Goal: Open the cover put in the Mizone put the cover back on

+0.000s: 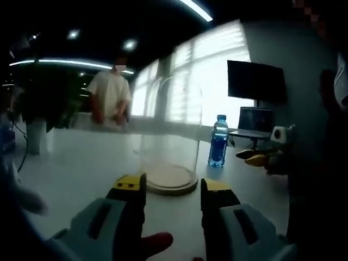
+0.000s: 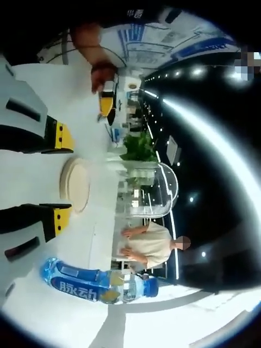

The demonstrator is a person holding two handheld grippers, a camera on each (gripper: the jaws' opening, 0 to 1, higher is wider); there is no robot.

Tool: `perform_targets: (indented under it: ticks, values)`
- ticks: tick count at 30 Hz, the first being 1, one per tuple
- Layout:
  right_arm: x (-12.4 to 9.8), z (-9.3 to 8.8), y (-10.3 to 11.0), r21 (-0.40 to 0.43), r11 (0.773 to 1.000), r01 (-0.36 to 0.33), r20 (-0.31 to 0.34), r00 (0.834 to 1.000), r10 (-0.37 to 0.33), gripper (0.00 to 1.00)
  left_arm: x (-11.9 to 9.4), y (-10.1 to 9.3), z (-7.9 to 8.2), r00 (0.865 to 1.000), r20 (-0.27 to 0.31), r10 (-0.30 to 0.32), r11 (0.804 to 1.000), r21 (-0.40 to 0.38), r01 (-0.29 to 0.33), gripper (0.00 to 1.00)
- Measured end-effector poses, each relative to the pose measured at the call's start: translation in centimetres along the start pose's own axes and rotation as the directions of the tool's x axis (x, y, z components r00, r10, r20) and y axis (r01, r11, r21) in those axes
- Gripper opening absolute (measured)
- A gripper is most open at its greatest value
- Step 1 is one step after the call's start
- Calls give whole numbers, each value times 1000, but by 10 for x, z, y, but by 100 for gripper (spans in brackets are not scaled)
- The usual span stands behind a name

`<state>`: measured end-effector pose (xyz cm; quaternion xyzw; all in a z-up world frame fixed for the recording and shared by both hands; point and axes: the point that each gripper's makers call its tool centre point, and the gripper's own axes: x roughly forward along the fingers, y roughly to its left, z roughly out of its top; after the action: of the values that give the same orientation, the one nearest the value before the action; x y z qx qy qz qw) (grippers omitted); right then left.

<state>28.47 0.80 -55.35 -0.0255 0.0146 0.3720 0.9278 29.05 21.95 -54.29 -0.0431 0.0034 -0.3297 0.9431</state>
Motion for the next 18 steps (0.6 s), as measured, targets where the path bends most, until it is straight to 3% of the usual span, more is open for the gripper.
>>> perform_targets:
  ticks: [18]
  values:
    - [17, 30, -11, -1, 998, -63, 34, 997, 63, 34, 29, 3, 20, 998, -7, -57, 998, 30, 58, 39]
